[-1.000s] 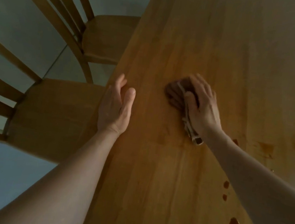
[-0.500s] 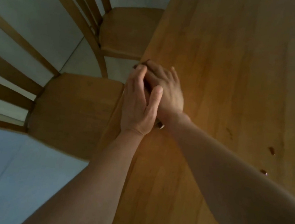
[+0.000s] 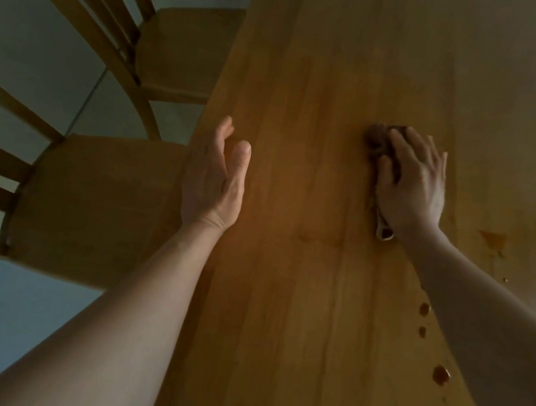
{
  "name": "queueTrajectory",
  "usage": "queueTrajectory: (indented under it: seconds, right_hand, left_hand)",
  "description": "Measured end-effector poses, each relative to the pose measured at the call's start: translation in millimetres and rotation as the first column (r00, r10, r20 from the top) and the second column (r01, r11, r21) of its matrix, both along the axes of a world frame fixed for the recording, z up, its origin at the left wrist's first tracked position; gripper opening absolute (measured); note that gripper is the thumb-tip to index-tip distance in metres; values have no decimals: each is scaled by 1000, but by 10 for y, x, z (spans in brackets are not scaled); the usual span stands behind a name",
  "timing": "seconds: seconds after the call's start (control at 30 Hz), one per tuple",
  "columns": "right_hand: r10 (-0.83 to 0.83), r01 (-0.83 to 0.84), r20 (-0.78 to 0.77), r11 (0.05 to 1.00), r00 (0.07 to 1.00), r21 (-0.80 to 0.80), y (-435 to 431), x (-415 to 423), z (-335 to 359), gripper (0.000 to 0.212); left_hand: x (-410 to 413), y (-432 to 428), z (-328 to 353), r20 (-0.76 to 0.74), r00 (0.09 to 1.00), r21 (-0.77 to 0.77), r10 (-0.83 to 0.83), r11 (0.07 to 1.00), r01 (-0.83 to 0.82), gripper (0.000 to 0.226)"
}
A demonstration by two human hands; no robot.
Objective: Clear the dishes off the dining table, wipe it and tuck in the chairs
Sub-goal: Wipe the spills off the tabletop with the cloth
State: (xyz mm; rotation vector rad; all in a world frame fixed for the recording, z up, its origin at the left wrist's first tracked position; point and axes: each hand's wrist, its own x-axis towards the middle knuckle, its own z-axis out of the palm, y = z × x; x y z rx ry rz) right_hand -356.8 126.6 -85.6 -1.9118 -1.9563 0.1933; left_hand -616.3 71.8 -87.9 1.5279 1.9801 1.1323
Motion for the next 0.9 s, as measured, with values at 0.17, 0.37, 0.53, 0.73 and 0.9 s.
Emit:
queueTrajectory:
  seconds: [0.17,0.37,0.53,0.73,0.9]
  right_hand:
    - [1,-1,-47,1000,999,1,-94,-499,31,48]
    - [256,-256,-28,967,966,3,-908,-1313,27,46]
    - [347,-347,14,938,938,2,-1177,-1114,10,46]
    - [136,-136,52,991,989,-5,-975,-199,10,46]
    - [21,-19,87,999,996,-29,-741,501,-13,47]
  left_hand:
    - [14,10,17,-13,999,-14,-29,999,29,75]
    - [-19,17,11,-20,999,-24,-36,999,35,77]
    - [-2,2,-2,-70,997,-66,-28,998,23,71]
    - [184,-32,-3,-147,989,-148,1,989,-23,70]
    - [727,-287,26,-206,978,-207,-43,978,-1,74]
